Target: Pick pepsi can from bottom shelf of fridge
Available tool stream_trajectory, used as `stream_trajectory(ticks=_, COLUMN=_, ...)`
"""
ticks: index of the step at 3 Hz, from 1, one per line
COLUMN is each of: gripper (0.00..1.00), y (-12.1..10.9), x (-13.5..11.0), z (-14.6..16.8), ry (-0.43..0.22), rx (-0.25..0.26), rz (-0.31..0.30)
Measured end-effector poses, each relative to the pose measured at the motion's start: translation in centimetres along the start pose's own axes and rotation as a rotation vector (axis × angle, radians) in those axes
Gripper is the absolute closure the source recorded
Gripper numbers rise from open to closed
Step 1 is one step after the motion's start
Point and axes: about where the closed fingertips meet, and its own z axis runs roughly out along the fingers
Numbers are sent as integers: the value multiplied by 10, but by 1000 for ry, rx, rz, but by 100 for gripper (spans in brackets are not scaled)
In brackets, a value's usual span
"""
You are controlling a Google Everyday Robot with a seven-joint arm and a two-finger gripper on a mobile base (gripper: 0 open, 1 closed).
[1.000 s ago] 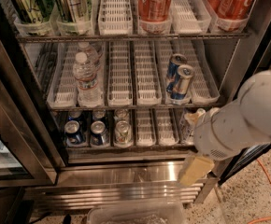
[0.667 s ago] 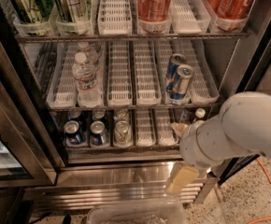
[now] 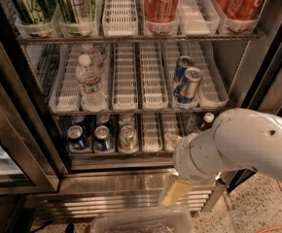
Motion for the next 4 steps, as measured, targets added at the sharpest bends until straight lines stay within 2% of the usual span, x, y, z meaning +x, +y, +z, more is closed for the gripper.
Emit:
stream_trajectory(ticks=1, gripper=0, y=5, x=-10, z=24, ry=-36, rx=26, rz=-21)
stream_trajectory(ticks=2, gripper=0, y=14, x=-36, z=68, ry=-145, rx=45, rz=-83)
stream_trajectory(ticks=3, gripper=0, y=21, x=-56, z=106, ry=-245, rx=51, rz=-179)
stream_trajectory(ticks=4, gripper=0, y=27, x=-62, z=139, ry=-319, rx=31, rz=-240)
